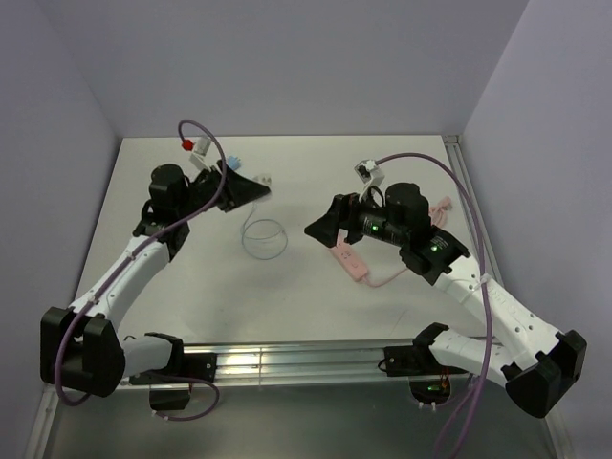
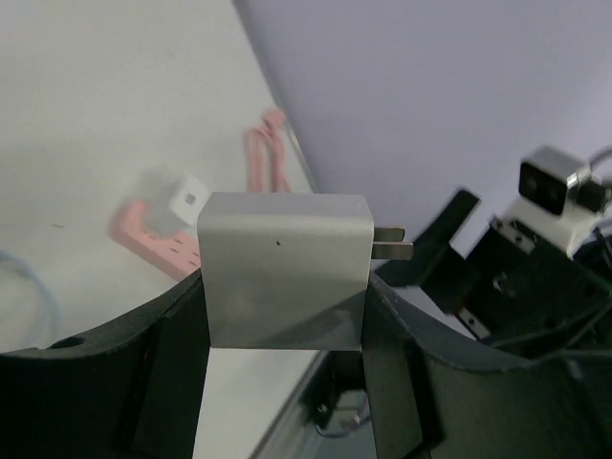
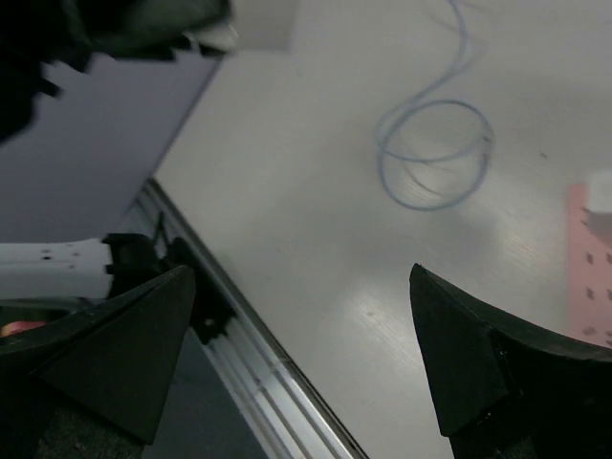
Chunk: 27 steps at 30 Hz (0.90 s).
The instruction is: Insert the plug
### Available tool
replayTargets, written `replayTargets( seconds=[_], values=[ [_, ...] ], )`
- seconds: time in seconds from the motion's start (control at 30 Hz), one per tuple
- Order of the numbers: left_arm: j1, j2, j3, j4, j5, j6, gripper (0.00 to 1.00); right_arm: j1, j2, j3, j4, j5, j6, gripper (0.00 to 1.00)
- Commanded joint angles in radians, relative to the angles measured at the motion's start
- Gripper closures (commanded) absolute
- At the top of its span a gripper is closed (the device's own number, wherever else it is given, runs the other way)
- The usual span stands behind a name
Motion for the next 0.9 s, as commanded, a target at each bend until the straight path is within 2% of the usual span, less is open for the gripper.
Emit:
replayTargets(
  seconds=[0.0, 0.07, 0.13, 0.17, 0.23, 0.3, 0.4, 0.57, 0.7, 0.87],
  values=[
    [-0.072, -0.082, -0.074, 0.386, 0.135, -0.152, 1.0, 0.006, -0.012, -0.026, 0.28, -0.219, 0.098, 0.0],
    [-0.112, -0.1, -0.11, 0.509, 0.145, -0.266, 1.0, 0.006, 0.0, -0.035, 0.392, -0.279, 0.142, 0.0],
    [-0.155, -0.108, -0.143, 0.639, 0.164, -0.315, 1.0, 0.006, 0.011, -0.04, 0.447, -0.298, 0.187, 0.0],
    [-0.166, -0.111, -0.141, 0.652, 0.174, -0.322, 1.0, 0.006, 0.011, -0.038, 0.48, -0.296, 0.198, 0.0],
    [-0.198, -0.123, -0.12, 0.576, 0.202, -0.295, 1.0, 0.006, 0.008, -0.034, 0.501, -0.29, 0.209, 0.01],
    [-0.218, -0.139, -0.086, 0.492, 0.227, -0.197, 1.0, 0.008, 0.0, -0.037, 0.553, -0.328, 0.218, 0.07],
    [-0.246, -0.162, -0.063, 0.375, 0.256, -0.109, 1.0, 0.006, -0.017, -0.027, 0.587, -0.363, 0.206, 0.11],
    [-0.262, -0.183, -0.108, 0.482, 0.293, -0.161, 1.0, 0.008, -0.024, -0.015, 0.578, -0.39, 0.18, 0.16],
    [-0.287, -0.186, -0.115, 0.52, 0.303, -0.18, 1.0, 0.008, -0.035, -0.026, 0.636, -0.419, 0.195, 0.21],
    [-0.315, -0.179, -0.106, 0.522, 0.303, -0.178, 1.0, 0.006, -0.014, -0.015, 0.678, -0.477, 0.221, 0.21]
  ],
)
